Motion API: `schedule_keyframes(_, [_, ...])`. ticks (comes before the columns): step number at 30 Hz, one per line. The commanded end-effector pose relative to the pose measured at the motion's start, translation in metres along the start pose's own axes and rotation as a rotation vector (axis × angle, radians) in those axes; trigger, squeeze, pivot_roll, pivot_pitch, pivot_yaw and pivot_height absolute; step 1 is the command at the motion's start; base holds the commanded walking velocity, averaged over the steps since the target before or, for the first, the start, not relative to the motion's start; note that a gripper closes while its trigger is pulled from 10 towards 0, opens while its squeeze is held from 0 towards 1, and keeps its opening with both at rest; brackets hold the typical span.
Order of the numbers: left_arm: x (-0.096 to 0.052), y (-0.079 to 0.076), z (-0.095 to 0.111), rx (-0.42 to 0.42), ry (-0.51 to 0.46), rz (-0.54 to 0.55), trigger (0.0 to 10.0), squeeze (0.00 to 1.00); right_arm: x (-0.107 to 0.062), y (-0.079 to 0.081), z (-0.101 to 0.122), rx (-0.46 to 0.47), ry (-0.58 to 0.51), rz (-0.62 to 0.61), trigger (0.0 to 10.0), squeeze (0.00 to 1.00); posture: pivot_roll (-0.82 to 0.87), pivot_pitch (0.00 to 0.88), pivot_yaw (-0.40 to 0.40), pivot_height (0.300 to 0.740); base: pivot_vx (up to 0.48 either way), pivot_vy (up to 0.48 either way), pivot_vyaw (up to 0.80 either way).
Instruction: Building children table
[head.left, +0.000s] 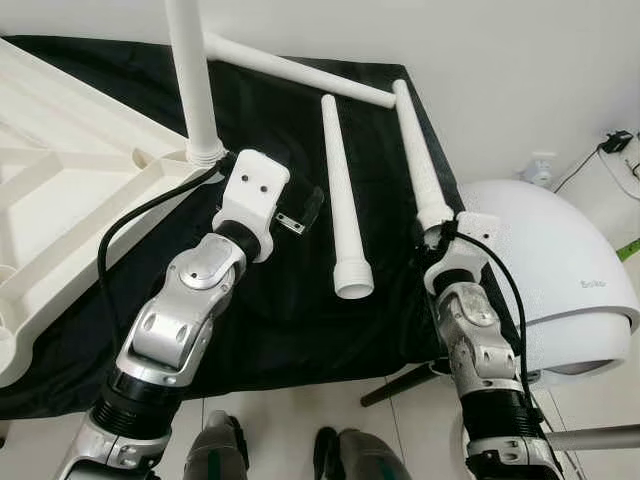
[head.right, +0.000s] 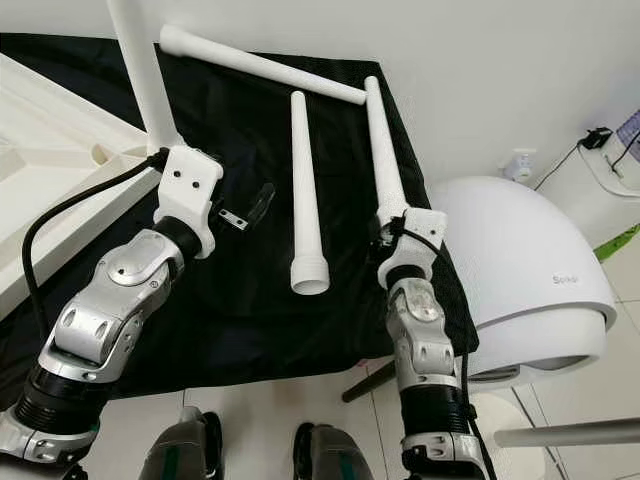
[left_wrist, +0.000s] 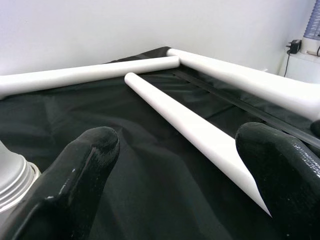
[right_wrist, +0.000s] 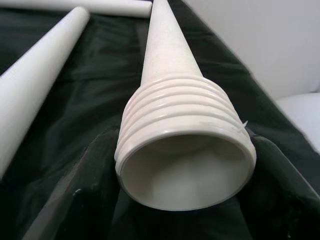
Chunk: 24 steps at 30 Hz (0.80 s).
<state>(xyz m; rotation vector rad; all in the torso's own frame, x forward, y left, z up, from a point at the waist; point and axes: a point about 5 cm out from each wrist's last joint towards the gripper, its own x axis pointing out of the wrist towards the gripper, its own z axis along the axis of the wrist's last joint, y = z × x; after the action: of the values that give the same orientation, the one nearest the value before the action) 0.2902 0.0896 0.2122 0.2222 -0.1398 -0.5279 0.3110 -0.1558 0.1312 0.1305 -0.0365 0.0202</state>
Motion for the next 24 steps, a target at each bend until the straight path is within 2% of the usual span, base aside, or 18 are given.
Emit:
schedule_keyframes(1, [-0.001,-0.01,0.002,0.003,-0.006,-0.098,10.0,0.0,-0.003,0.004,-0.004,0.004,0.026,0.046,10.0,0.0,0.05,0.149,-0.087,0.74,0.0,0.0,0.0])
schedule_keyframes(11, [-0.001,-0.011,0.002,-0.001,-0.004,-0.101,10.0,0.0,-0.007,0.016,-0.005,0.009,0.042,0.144,10.0,0.0,0.05,0.148,-0.087,0.74,0.0,0.0,0.0])
schedule_keyframes(14, [-0.001,-0.011,0.002,-0.001,-0.004,-0.102,10.0,0.0,-0.007,0.016,-0.005,0.011,0.04,0.141,10.0,0.0,0.05,0.146,-0.087,0.74,0.0,0.0,0.0])
schedule_keyframes(21, [-0.001,-0.012,0.002,0.0,-0.001,-0.11,10.0,0.0,-0.007,0.007,0.01,0.033,-0.067,0.073,10.0,0.0,0.05,0.145,-0.084,0.74,0.0,0.0,0.0])
schedule_keyframes(24, [-0.001,-0.012,0.002,0.001,0.0,-0.111,10.0,0.0,-0.008,0.007,0.015,0.043,-0.097,0.084,10.0,0.0,0.04,0.145,-0.085,0.74,0.0,0.0,0.0])
